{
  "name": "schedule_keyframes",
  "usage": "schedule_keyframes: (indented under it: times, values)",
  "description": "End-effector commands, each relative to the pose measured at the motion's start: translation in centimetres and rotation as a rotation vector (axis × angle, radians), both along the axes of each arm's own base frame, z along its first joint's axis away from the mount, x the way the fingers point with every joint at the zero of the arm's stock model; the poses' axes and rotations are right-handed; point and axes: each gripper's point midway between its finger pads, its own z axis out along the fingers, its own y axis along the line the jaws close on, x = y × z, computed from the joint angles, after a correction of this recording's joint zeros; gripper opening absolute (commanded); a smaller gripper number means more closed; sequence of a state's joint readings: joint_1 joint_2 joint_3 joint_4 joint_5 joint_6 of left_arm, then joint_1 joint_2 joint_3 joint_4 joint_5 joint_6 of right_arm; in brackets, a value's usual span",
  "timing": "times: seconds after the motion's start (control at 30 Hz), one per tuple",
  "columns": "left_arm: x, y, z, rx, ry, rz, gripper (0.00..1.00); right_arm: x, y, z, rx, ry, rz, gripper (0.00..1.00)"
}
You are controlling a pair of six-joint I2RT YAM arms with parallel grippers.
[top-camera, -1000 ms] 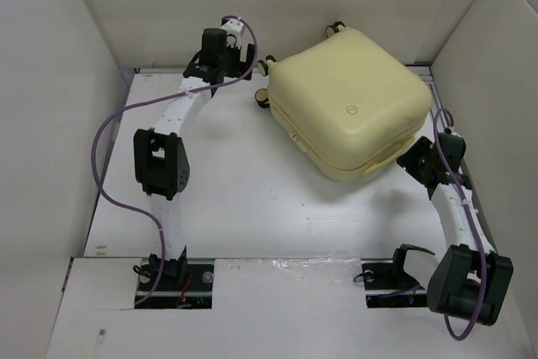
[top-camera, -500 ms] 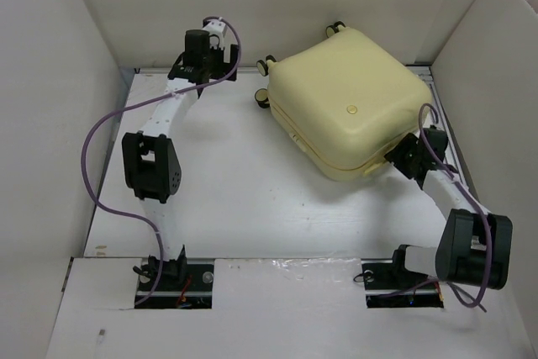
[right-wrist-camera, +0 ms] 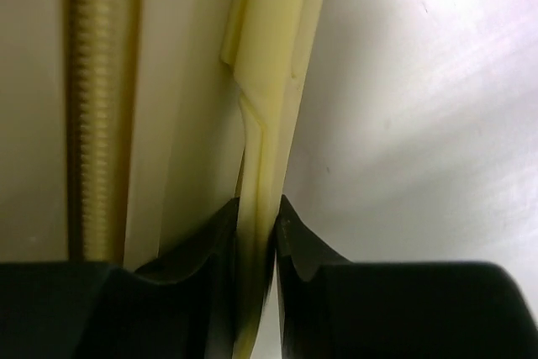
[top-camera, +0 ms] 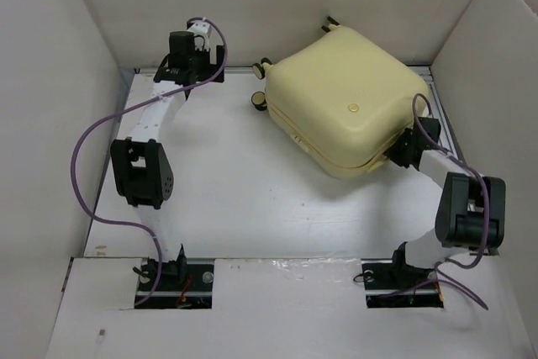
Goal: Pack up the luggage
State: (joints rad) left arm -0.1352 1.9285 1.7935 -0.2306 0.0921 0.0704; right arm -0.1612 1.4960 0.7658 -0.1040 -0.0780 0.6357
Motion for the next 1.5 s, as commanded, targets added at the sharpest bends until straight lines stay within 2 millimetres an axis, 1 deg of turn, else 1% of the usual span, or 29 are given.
schedule_keyframes:
  times: [0.0,0.03,0.13,0.17,0.2,0.23,0.3,0.37,0.57,0.63,0.67,0.73,0.77,0.83,0.87,0.9,0.93,0.97,1.0,1.07,1.1,1.17,1.2,1.27,1.3,1.33,1.4,1.43,1.47]
  values:
    - [-1.2,0.7,5.3,-0.016,-0.106,-0.016,0.97,2.1,2.2,-1.7,-0.082,-0.011,0.339,0.0]
    - [-1.6,0.6,5.4,-0.009,-0.109,-0.031,0.97,1.8,3.9,-1.7,-0.027,-0.021,0.461,0.0]
    - [-2.5,1.7,5.4,0.003,-0.104,-0.057,0.97,2.0,6.3,-1.7,-0.021,-0.041,0.774,0.0]
    - [-2.8,1.5,5.5,0.008,-0.106,-0.074,0.97,0.5,7.7,-2.2,-0.028,0.024,0.858,0.0]
    - [-3.2,2.8,5.8,0.027,-0.111,-0.074,0.97,1.0,7.8,-1.6,-0.125,0.004,0.965,0.0]
    - [-3.5,2.7,5.9,0.025,-0.114,-0.106,0.97,0.8,8.5,-1.3,-0.174,0.006,1.032,0.0]
    - [-4.4,3.8,6.1,0.06,-0.117,-0.146,0.97,-0.5,10.1,-1.2,-0.243,0.017,1.196,0.0]
    - [-5.0,4.0,6.3,0.09,-0.125,-0.182,0.97,-1.0,10.3,-0.1,-0.253,-0.009,1.236,0.0]
    - [-7.0,5.0,4.4,0.209,-0.086,-0.223,0.97,0.0,8.0,1.8,-0.315,-0.035,1.195,0.0]
    - [-7.5,5.0,3.5,0.215,-0.068,-0.229,0.99,0.2,5.5,1.8,-0.426,0.062,1.151,0.0]
    - [-7.6,5.3,3.1,0.222,-0.056,-0.218,0.99,1.1,4.2,1.8,-0.467,0.091,1.117,0.0]
    - [-7.4,5.8,2.7,0.236,-0.052,-0.194,0.99,2.0,2.7,1.6,-0.468,0.105,1.059,0.0]
    - [-7.0,5.9,2.1,0.24,-0.043,-0.187,0.99,3.0,1.2,1.9,-0.454,0.092,0.993,0.0]
    - [-6.6,6.6,0.8,0.25,-0.01,-0.153,0.99,4.7,0.0,1.2,-0.436,0.083,0.939,0.0]
    - [-6.1,5.8,-0.2,0.256,0.009,-0.165,0.99,5.4,-0.1,1.2,-0.439,0.078,0.937,0.0]
    - [-6.0,5.6,-1.2,0.271,0.037,-0.157,0.97,7.2,-0.3,1.8,-0.447,0.058,0.924,0.0]
    - [-5.7,4.8,-1.3,0.272,0.036,-0.174,0.97,8.1,0.3,2.2,-0.457,0.04,0.936,0.0]
    - [-5.6,4.0,-2.8,0.271,0.072,-0.194,0.96,9.0,0.9,2.7,-0.475,0.026,0.945,0.0]
    - [-5.8,2.1,-3.3,0.273,0.076,-0.233,0.96,9.9,2.6,3.3,-0.504,0.002,0.991,0.0]
    - [-6.4,0.3,-4.2,0.286,0.09,-0.282,0.95,12.3,4.7,5.2,-0.54,-0.07,1.032,0.0]
    - [-7.2,-0.8,-5.6,0.286,0.116,-0.324,0.94,12.8,6.3,5.8,-0.546,-0.09,1.06,0.0]
    - [-8.5,-3.5,-5.8,0.274,0.097,-0.413,0.93,14.4,7.3,7.1,-0.551,-0.137,1.073,0.0]
    - [-9.8,-4.0,-6.3,0.278,0.101,-0.446,0.92,14.8,8.6,8.0,-0.537,-0.189,1.099,0.0]
    - [-11.0,-5.5,-6.3,0.28,0.075,-0.504,0.92,15.7,9.5,8.4,-0.502,-0.235,1.113,0.0]
    - [-12.4,-5.7,-7.6,0.28,0.103,-0.532,0.9,16.0,10.3,9.3,-0.477,-0.28,1.125,0.0]
    - [-13.2,-6.2,-6.8,0.274,0.076,-0.549,0.9,16.2,10.8,9.3,-0.451,-0.293,1.134,0.0]
    - [-15.7,-8.1,-7.2,0.28,0.076,-0.644,0.88,16.9,12.4,10.9,-0.409,-0.368,1.149,0.0]
    - [-17.4,-8.4,-8.7,0.304,0.1,-0.689,0.87,17.2,14.1,11.5,-0.37,-0.423,1.181,0.0]
    - [-19.3,-10.5,-7.8,0.316,0.062,-0.755,0.87,17.2,15.7,12.3,-0.339,-0.451,1.183,0.0]
